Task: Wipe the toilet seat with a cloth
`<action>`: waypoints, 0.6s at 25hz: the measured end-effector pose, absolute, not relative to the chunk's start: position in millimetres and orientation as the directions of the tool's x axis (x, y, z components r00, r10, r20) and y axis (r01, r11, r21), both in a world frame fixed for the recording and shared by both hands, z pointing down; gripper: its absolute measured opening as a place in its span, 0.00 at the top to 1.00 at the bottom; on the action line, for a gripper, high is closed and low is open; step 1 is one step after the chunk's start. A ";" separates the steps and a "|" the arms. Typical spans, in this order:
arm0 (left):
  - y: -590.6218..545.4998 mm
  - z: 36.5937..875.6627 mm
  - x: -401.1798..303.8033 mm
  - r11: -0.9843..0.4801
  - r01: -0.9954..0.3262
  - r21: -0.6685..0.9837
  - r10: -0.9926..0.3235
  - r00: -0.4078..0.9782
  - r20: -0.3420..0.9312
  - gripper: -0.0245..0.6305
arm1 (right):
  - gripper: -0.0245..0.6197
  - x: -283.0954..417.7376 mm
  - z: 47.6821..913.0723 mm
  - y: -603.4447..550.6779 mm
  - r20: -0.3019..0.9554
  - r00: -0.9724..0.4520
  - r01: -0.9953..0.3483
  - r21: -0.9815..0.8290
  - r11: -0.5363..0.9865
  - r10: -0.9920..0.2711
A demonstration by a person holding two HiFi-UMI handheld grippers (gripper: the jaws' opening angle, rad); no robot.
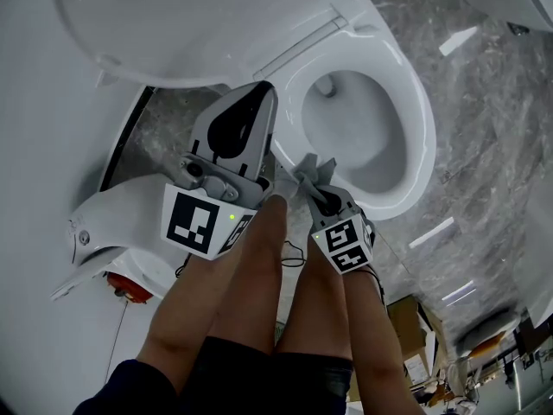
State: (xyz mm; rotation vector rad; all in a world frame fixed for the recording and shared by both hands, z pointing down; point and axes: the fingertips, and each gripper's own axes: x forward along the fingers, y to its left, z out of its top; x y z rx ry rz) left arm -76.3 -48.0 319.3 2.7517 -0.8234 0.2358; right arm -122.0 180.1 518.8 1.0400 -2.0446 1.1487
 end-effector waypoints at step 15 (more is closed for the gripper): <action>-30.5 317.0 -47.2 -0.854 -0.481 0.199 -0.436 0.870 0.232 0.93 | 0.92 -78.9 525.6 212.7 0.852 -0.430 -0.892 -0.348 0.289 -0.300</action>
